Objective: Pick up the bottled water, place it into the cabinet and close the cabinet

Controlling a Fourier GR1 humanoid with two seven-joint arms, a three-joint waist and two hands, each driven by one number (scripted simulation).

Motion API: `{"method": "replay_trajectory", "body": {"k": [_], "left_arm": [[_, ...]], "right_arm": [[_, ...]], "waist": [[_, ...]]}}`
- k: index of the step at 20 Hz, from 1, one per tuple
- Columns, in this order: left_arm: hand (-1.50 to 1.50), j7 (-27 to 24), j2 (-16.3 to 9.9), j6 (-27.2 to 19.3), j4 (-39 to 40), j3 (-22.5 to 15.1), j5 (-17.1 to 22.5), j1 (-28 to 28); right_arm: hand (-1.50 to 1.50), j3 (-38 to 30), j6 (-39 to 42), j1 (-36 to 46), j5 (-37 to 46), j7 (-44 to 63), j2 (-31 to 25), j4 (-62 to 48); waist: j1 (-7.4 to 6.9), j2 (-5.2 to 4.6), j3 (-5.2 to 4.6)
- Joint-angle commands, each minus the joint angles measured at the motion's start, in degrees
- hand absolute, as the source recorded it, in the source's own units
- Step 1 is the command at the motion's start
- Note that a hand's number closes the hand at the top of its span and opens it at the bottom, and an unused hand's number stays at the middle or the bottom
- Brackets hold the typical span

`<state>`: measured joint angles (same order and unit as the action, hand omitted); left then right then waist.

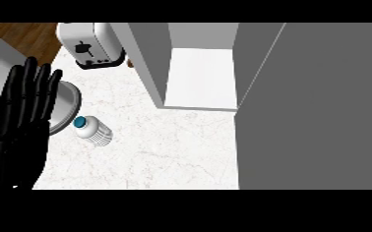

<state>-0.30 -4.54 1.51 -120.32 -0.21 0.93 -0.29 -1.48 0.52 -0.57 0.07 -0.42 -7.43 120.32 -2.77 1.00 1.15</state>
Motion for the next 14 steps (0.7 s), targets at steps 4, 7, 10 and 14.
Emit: {"method": "replay_trajectory", "body": {"k": [4, 7, 10, 14], "left_arm": [[-1.50, -5.8, -5.0, 4.1, 2.2, 12.3, 6.8, 3.6], [-1.50, 5.3, -3.4, 2.6, 5.6, 12.6, 11.7, 5.3], [-1.50, 10.8, -4.3, 2.4, 1.9, 13.6, 14.3, 6.8], [-1.50, 12.9, -2.1, 1.6, -5.3, 12.0, 13.7, 11.4]], "right_arm": [[-1.50, 0.4, 2.1, -1.9, -4.7, 0.3, 1.4, 4.2], [-1.50, 4.3, 4.4, -8.6, -9.7, 6.3, 3.1, 2.5], [-1.50, 5.4, 6.1, -13.6, -12.8, 11.4, 1.4, 11.3], [-1.50, 6.8, 6.4, -19.5, -13.5, 14.9, 1.0, 18.7]], "waist": [[2.66, -0.93, -1.18], [2.62, -1.02, -1.16], [3.17, -0.64, -1.15], [2.90, -0.80, -1.15]]}}
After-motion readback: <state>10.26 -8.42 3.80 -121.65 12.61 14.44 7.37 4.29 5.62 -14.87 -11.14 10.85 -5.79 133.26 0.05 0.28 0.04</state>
